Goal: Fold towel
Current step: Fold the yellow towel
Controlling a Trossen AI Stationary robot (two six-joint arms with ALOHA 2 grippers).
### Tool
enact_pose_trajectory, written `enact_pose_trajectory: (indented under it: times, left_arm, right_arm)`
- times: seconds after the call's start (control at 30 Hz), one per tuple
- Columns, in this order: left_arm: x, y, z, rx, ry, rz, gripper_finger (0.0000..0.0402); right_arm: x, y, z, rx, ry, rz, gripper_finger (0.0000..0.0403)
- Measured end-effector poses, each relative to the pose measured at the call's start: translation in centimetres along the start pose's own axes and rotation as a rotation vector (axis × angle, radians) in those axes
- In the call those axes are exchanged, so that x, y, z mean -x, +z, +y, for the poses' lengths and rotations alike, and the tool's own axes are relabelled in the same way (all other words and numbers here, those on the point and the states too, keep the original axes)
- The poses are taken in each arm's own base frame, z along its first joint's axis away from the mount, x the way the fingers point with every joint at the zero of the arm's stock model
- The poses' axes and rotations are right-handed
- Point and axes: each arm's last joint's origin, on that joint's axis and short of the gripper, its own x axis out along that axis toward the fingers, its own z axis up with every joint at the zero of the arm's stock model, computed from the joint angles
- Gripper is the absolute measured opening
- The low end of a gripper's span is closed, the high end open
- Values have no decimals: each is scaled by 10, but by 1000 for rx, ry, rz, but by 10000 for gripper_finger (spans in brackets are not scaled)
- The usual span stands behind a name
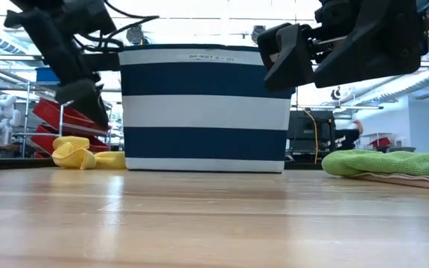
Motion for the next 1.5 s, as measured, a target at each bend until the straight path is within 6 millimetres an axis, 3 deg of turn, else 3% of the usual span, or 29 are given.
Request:
enact_pose_trajectory:
  times: [0.37, 0.57, 0.77, 1.23, 1.5]
  left_arm:
    - [-9, -13, 29, 617, 227, 109, 176]
    - [-13, -17, 34, 850, 176, 165, 177]
    - [-19, -18, 30, 955, 135, 233, 177]
    - [-43, -20, 22, 1128, 223, 343, 177]
    - [-57, -11, 20, 1180, 258, 246, 177]
  right_arm:
    - [0, 0, 0, -4, 1, -3, 207]
    - [0, 0, 1, -3, 4, -3, 207]
    - [0, 0, 1, -4, 5, -1, 207]
    - [0, -1, 1, 18, 7, 9, 207]
    - [0, -2, 2, 22, 12, 19, 207]
